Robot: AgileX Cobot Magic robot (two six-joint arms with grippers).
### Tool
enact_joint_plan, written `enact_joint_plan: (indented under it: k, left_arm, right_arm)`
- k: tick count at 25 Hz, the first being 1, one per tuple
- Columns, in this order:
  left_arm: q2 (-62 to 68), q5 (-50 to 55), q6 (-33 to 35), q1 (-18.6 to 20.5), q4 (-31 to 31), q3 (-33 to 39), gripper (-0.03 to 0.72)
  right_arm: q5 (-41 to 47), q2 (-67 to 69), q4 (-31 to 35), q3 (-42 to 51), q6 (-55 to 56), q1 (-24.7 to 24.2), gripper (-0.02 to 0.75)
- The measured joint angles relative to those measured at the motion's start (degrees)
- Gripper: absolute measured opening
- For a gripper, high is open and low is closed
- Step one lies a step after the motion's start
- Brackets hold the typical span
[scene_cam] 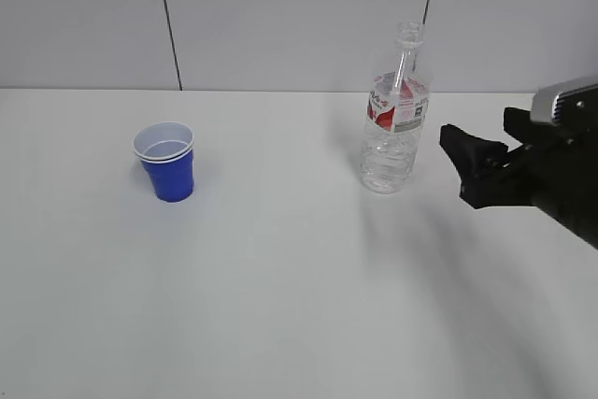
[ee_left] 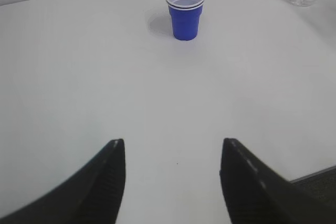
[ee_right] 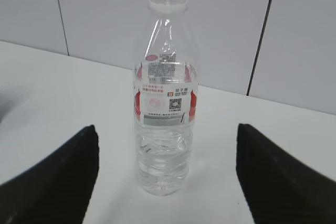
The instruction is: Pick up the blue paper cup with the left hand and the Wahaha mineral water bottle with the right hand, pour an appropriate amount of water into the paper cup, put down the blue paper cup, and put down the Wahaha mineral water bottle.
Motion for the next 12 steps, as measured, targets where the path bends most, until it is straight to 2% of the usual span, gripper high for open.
enact_joint_plan:
  k: [7, 12]
  left_arm:
    - [0.00, 0.00, 0.00, 0.00, 0.00, 0.00, 0.436]
    - [0.00, 0.00, 0.00, 0.00, 0.00, 0.00, 0.436]
  right_arm:
    - [11.25, -11.78, 0.00, 0.41, 0.10, 0.00, 0.596]
    - [24.23, -21.65, 0.00, 0.41, 0.10, 0.00, 0.596]
